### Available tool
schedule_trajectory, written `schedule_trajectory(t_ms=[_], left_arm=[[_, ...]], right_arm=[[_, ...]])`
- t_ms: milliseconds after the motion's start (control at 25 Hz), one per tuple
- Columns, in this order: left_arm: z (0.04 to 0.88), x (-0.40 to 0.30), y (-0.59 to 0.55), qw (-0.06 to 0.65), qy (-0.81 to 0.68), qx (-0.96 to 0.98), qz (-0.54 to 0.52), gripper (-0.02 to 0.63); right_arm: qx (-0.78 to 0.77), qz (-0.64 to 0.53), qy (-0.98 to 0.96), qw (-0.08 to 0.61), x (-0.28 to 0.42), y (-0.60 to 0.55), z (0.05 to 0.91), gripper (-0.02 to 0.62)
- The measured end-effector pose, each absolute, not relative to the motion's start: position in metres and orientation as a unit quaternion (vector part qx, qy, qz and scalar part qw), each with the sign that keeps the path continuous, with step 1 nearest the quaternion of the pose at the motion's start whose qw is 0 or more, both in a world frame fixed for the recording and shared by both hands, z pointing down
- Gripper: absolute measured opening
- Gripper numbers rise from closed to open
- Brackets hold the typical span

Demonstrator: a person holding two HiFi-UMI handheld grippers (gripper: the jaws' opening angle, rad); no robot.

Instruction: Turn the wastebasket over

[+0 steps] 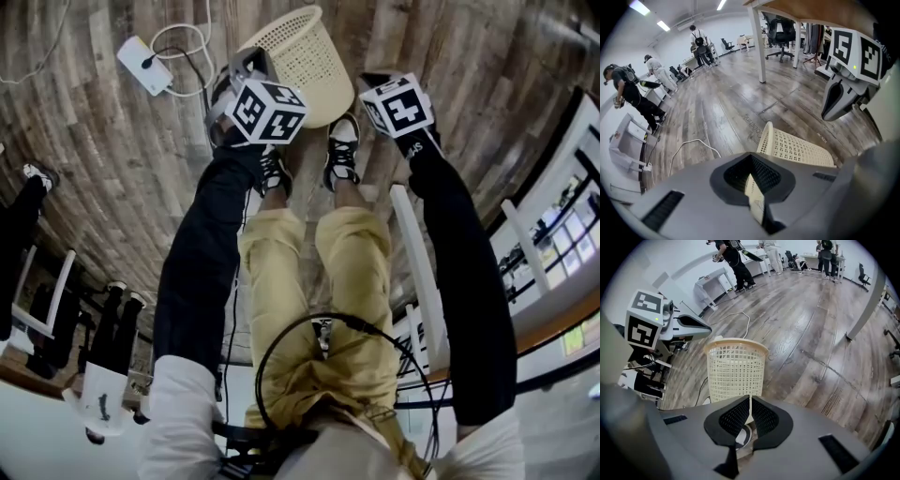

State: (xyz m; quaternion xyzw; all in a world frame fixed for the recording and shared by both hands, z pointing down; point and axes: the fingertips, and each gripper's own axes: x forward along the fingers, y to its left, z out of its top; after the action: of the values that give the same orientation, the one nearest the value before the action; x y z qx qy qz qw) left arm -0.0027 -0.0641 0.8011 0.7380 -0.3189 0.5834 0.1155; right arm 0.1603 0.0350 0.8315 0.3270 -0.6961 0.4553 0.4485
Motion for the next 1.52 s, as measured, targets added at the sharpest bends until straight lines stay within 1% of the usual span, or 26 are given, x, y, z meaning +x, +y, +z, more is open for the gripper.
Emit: schedule_trajectory(t_ms=[240, 320, 400, 440, 480, 560, 640, 840, 880, 1000, 1520], left_arm=[[0.805, 0.007, -0.052, 0.137, -0.229, 0.751, 0.603, 0.002], [0.805, 0.006, -0.043, 0.136, -0.213, 0.759, 0.601, 0.026], [0.814, -0.002, -0.037, 0.145, -0.207, 0.755, 0.605, 0.111], [0.822, -0.008, -0.035, 0.154, -0.204, 0.75, 0.61, 0.175], [0.829, -0.014, -0.031, 0.167, -0.2, 0.745, 0.614, 0.201], [0.838, -0.019, -0.026, 0.204, -0.194, 0.744, 0.607, 0.193], [0.837, -0.016, -0.024, 0.229, -0.186, 0.75, 0.593, 0.138], [0.832, -0.009, -0.024, 0.237, -0.155, 0.754, 0.592, 0.103], [0.83, -0.008, -0.023, 0.241, -0.154, 0.754, 0.591, 0.072], [0.825, -0.003, -0.022, 0.253, -0.157, 0.754, 0.585, 0.052], [0.793, 0.006, -0.044, 0.161, -0.178, 0.771, 0.59, 0.046]], right_arm=[[0.325, 0.464, -0.696, 0.442, 0.154, 0.035, 0.831, 0.029], [0.32, 0.465, -0.695, 0.445, 0.153, 0.038, 0.833, 0.029], [0.318, 0.467, -0.695, 0.445, 0.153, 0.04, 0.835, 0.029], [0.316, 0.468, -0.696, 0.444, 0.152, 0.041, 0.836, 0.029], [0.314, 0.468, -0.696, 0.445, 0.151, 0.042, 0.837, 0.029], [0.31, 0.468, -0.696, 0.448, 0.15, 0.044, 0.839, 0.029], [0.305, 0.469, -0.695, 0.452, 0.15, 0.047, 0.84, 0.029], [0.299, 0.474, -0.694, 0.452, 0.146, 0.051, 0.837, 0.029], [0.298, 0.473, -0.695, 0.452, 0.145, 0.051, 0.836, 0.029], [0.299, 0.471, -0.697, 0.451, 0.145, 0.049, 0.834, 0.029], [0.305, 0.465, -0.701, 0.447, 0.145, 0.044, 0.82, 0.029]])
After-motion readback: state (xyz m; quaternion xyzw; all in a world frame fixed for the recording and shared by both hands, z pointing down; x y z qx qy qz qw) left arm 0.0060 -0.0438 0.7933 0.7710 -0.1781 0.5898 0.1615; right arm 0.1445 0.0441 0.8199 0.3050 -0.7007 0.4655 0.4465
